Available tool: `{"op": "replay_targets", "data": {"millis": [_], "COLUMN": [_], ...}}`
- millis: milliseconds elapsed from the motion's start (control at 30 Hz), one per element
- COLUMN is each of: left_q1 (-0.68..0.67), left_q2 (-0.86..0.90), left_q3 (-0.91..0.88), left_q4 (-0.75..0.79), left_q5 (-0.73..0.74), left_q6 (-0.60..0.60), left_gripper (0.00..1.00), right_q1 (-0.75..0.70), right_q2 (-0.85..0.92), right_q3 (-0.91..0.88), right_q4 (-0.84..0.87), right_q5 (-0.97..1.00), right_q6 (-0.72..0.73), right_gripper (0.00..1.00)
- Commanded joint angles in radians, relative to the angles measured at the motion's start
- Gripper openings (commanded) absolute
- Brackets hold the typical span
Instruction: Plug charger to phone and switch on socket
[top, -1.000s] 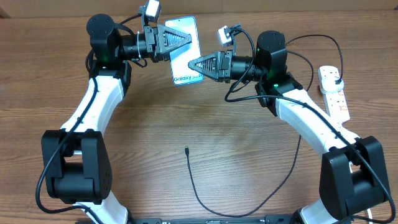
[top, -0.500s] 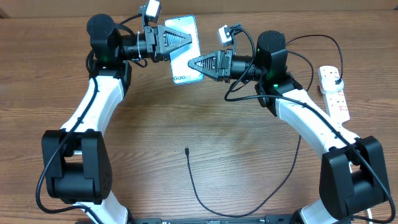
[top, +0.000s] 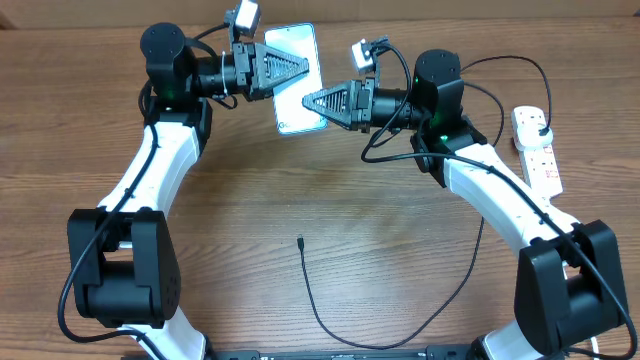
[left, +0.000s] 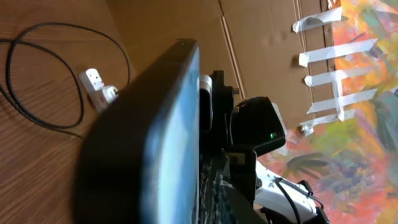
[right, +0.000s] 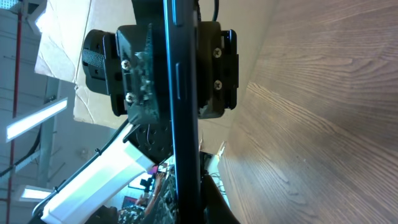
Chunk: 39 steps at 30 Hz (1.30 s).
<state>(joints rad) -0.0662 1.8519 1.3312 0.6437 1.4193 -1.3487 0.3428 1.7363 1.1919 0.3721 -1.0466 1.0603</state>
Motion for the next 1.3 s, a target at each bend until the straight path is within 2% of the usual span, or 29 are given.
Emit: {"op": "replay_targets", "data": {"millis": [0,100,267,367,400,533,600,700,867,1000,1133,1267], "left_q1": [-0.026,-0.026,-0.026,-0.026,-0.026,-0.026,-0.026,-0.026,-0.028,-0.039,-0.056,-0.084], "left_q2": [-0.023,-0.023,-0.023,-0.023,-0.023,-0.021,-0.021,-0.021,-0.021,-0.021,-0.021,-0.021], "left_q3": [0.020,0.020,0.020,0.019,0.019,0.019,0.019,0.019,0.019,0.019,0.019,0.019], "left_q4": [0.015,0.015,-0.008,-0.095,-0.143,-0.401,-0.561,-0.816,-1.166,-1.387,-1.570,-1.725], "left_q5": [0.071,0.071,0.069,0.064,0.063,0.031,-0.003,-0.068,-0.093,-0.102,-0.205,-0.394], "left_q6": [0.040,0.045,0.085,0.159,0.201,0.402,0.504,0.644,0.871,1.034,1.085,1.085], "left_gripper": [0.15,0.04,0.04,0.04,0.04,0.04,0.04,0.04,0.04,0.04,0.04,0.04], "right_q1": [-0.005,-0.006,-0.021,-0.037,-0.044,-0.084,-0.106,-0.139,-0.189,-0.209,-0.209,-0.209], "right_q2": [0.002,0.001,0.001,0.001,0.001,0.001,0.002,0.002,0.002,0.002,0.002,0.002], "right_q3": [0.006,0.006,0.006,0.006,0.006,0.006,0.006,0.006,0.006,0.006,0.006,0.006], "right_q4": [-0.022,-0.015,-0.002,0.037,0.053,0.087,0.063,-0.048,-0.353,-0.624,-0.838,-1.007], "right_q5": [0.068,0.058,0.031,0.002,-0.007,-0.043,-0.058,-0.058,-0.015,0.116,0.331,0.608], "right_q6": [0.032,0.032,0.032,0.037,0.041,0.047,0.045,0.014,-0.176,-0.328,-0.359,-0.359], "right_gripper": [0.09,0.11,0.21,0.42,0.54,0.87,0.94,0.98,1.00,1.00,1.00,1.00]}}
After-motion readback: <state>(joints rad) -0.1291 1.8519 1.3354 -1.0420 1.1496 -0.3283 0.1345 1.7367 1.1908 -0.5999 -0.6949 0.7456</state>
